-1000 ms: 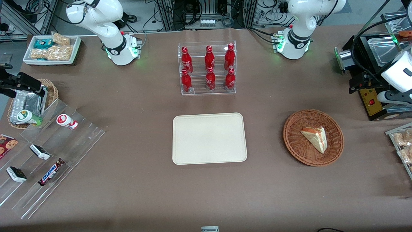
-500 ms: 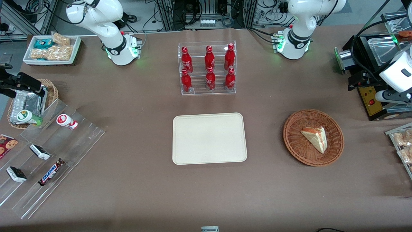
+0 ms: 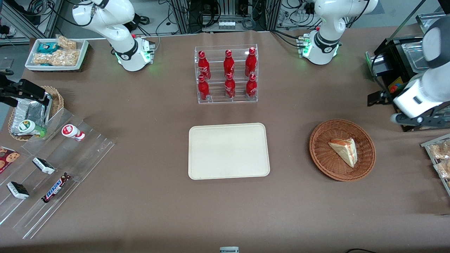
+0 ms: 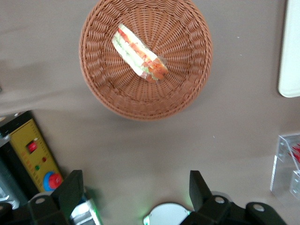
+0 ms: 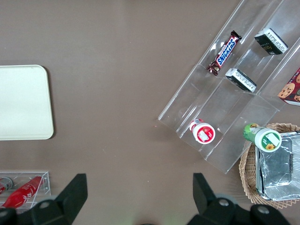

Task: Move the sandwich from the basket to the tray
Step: 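Lower the open left gripper toward the wrapped sandwich in the basket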

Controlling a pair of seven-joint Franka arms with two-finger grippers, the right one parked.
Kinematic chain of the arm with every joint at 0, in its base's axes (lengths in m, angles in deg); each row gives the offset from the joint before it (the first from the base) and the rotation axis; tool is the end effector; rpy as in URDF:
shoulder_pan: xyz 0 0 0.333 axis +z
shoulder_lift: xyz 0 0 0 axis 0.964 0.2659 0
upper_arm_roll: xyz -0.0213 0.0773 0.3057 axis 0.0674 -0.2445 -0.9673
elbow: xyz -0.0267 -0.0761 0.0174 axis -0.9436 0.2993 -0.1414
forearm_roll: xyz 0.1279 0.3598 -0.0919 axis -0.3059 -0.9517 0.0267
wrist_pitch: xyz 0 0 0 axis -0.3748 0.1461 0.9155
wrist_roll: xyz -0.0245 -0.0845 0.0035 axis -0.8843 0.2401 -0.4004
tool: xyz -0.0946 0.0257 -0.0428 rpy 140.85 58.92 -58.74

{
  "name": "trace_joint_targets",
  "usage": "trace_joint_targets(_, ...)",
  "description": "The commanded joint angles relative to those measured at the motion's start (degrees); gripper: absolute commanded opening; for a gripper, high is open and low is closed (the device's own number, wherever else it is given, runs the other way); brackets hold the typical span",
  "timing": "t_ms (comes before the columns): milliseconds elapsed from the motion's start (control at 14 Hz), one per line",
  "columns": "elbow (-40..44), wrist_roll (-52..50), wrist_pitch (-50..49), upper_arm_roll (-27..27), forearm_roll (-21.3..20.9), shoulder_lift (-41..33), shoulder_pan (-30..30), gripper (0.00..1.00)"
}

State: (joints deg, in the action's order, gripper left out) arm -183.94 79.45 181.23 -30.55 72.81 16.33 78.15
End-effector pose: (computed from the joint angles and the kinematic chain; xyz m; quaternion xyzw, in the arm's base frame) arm 0.5443 0.0054 0.4937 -0.9908 0.0684 0.1163 0.0052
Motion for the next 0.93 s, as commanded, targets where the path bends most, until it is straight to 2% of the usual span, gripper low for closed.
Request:
trace_joint_targets(0, -8.86, -1.76, 9.77, 0.00, -0.64, -0.77, 0.38, 1.00)
trace_joint_targets(214, -13.62, -5.89, 21.20, 0.00, -0.64, 4.05, 0.38, 1.00)
trace_joint_targets(429, -14.25, -10.80, 28.16, 0.00, -0.64, 9.59, 0.29, 1.00)
trace_joint_targets(714, -14.16, -34.84, 33.87, 0.00, -0.55, 12.32, 0.38, 1.00)
trace_joint_targets(857, -14.16, -43.39, 36.08, 0.00, -0.55, 12.94, 0.38, 1.00)
